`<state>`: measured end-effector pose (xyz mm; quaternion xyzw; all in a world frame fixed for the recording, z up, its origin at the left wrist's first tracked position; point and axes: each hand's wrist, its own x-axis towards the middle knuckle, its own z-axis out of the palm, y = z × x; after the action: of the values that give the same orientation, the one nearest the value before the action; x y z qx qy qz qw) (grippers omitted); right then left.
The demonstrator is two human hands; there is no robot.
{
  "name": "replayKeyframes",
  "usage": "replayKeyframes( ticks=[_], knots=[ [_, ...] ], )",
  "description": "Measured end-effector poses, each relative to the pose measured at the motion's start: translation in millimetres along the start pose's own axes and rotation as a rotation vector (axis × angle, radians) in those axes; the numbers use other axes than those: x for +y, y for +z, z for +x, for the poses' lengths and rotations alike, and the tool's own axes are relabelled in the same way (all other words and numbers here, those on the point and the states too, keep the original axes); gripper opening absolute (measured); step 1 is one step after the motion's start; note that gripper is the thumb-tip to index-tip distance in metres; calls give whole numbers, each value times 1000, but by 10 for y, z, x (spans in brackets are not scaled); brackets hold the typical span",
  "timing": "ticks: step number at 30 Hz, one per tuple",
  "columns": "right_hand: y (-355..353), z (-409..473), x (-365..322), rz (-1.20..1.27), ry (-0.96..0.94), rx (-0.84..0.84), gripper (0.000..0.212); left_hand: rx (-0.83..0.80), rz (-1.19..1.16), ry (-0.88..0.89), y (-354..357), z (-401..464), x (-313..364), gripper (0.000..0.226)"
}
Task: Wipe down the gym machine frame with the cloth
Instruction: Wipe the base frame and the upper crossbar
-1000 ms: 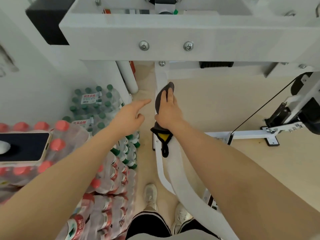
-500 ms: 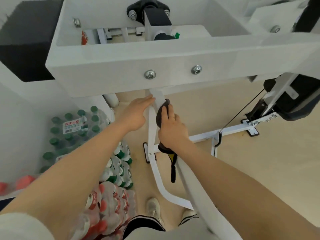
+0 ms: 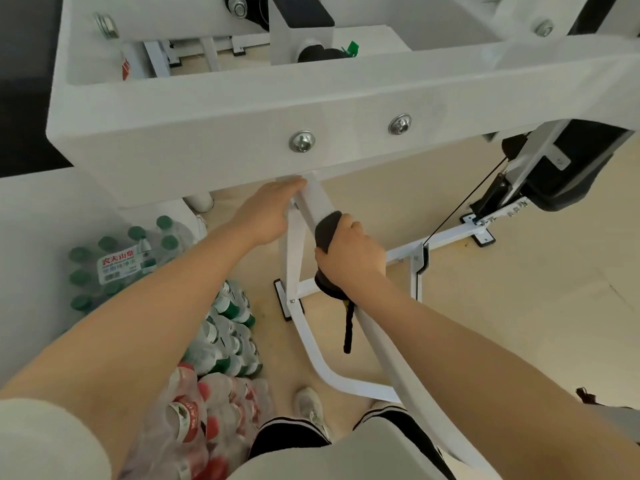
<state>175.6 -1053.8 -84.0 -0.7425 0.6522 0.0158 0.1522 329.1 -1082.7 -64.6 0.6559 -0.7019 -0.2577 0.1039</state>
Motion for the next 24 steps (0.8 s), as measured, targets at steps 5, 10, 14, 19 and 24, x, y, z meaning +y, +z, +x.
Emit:
replayKeyframes(
  ticks=[5, 10, 14, 19, 24],
  knots=[
    [-68, 495, -308, 115, 42, -15, 58, 3, -113, -72, -87, 11, -184, 76],
    [-146, 817, -416, 220, 6, -50, 56, 81, -201, -168, -103, -121, -247, 74],
    [-151, 542, -246, 190, -8, -103, 54, 55, -198, -108, -34, -235, -147, 78],
    [-36, -48, 64, 69, -39, -72, 57, 30, -192, -12, 203, -221, -27, 80],
    [-130, 234, 14, 228, -25, -187, 55, 68, -152, -20, 324, -210, 7, 80]
  ],
)
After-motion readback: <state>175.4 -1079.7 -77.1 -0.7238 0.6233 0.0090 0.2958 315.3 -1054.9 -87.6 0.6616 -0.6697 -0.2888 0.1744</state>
